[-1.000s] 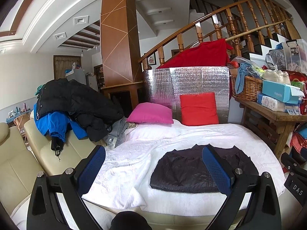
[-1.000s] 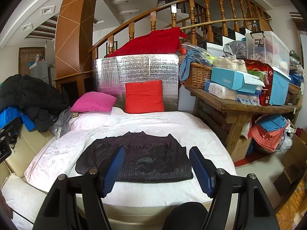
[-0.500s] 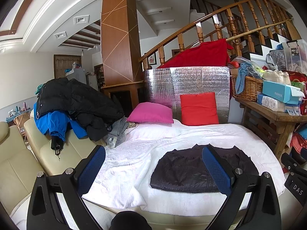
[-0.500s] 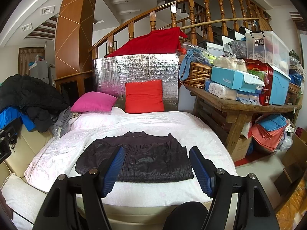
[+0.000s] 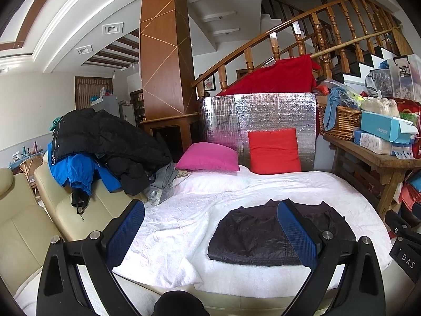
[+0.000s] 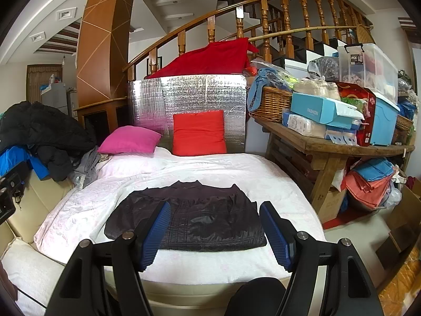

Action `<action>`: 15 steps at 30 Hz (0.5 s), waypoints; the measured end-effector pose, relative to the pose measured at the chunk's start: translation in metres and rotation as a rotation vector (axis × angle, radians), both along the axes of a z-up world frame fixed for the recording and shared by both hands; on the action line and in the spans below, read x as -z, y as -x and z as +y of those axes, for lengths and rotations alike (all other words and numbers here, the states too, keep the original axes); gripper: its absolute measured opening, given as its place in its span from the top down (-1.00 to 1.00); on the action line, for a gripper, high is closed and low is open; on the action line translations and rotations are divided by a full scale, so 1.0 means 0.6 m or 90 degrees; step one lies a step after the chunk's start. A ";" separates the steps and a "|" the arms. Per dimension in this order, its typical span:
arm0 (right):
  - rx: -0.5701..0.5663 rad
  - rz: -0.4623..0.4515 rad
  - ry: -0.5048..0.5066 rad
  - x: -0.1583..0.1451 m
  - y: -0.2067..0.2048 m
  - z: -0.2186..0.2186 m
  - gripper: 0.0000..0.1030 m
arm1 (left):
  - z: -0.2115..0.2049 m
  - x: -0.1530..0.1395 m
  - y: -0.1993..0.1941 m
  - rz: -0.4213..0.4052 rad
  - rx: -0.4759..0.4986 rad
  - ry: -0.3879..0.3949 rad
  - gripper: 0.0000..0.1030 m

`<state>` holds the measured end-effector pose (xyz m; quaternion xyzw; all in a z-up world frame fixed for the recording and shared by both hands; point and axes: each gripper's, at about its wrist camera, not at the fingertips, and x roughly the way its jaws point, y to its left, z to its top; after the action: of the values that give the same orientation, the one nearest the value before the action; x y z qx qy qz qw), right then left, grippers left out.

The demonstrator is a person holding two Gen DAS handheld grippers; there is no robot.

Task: Fold large clothes

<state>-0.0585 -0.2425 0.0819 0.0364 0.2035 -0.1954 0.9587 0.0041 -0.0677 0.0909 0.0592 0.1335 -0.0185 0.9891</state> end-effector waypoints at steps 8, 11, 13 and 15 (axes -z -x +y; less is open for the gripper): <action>-0.001 -0.002 0.002 -0.001 0.000 0.007 -0.43 | 0.003 0.000 -0.002 0.007 0.006 -0.002 -0.95; -0.002 -0.002 0.003 -0.001 -0.002 0.010 -0.43 | 0.006 0.000 -0.004 0.010 0.005 -0.002 -0.95; -0.004 0.000 0.003 0.000 -0.005 0.010 -0.43 | 0.008 0.000 -0.007 0.010 0.002 -0.001 -0.95; -0.005 0.002 0.003 0.000 -0.012 0.012 -0.43 | 0.012 -0.001 -0.010 0.012 0.000 0.001 -0.95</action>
<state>-0.0515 -0.2355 0.0821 0.0327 0.2049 -0.1919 0.9592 0.0100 -0.0607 0.0916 0.0583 0.1425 -0.0194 0.9879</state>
